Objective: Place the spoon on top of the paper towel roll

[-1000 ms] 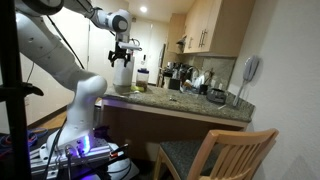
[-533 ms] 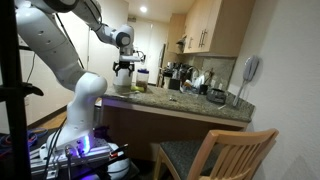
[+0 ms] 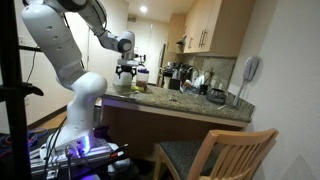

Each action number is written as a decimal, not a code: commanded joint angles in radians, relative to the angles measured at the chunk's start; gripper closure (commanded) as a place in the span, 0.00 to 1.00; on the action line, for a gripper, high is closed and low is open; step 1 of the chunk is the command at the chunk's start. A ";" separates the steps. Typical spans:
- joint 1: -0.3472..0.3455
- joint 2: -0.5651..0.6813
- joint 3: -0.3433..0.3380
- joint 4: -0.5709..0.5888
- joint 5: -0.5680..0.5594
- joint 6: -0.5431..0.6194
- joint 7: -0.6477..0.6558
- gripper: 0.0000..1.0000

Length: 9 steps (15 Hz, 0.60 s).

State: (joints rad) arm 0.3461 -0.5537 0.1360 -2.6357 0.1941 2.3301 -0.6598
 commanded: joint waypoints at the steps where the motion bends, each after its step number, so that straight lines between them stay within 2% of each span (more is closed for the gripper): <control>1: -0.047 0.157 0.071 0.008 -0.091 0.188 0.249 0.00; 2: -0.059 0.189 0.080 0.011 -0.130 0.199 0.331 0.00; 3: 0.004 0.121 0.023 0.000 -0.096 0.150 0.240 0.00; 4: -0.008 0.155 0.040 0.001 -0.121 0.172 0.298 0.00; 9: -0.048 0.224 0.055 -0.005 -0.138 0.222 0.386 0.00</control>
State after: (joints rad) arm 0.3075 -0.3628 0.1994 -2.6297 0.0733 2.5216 -0.3274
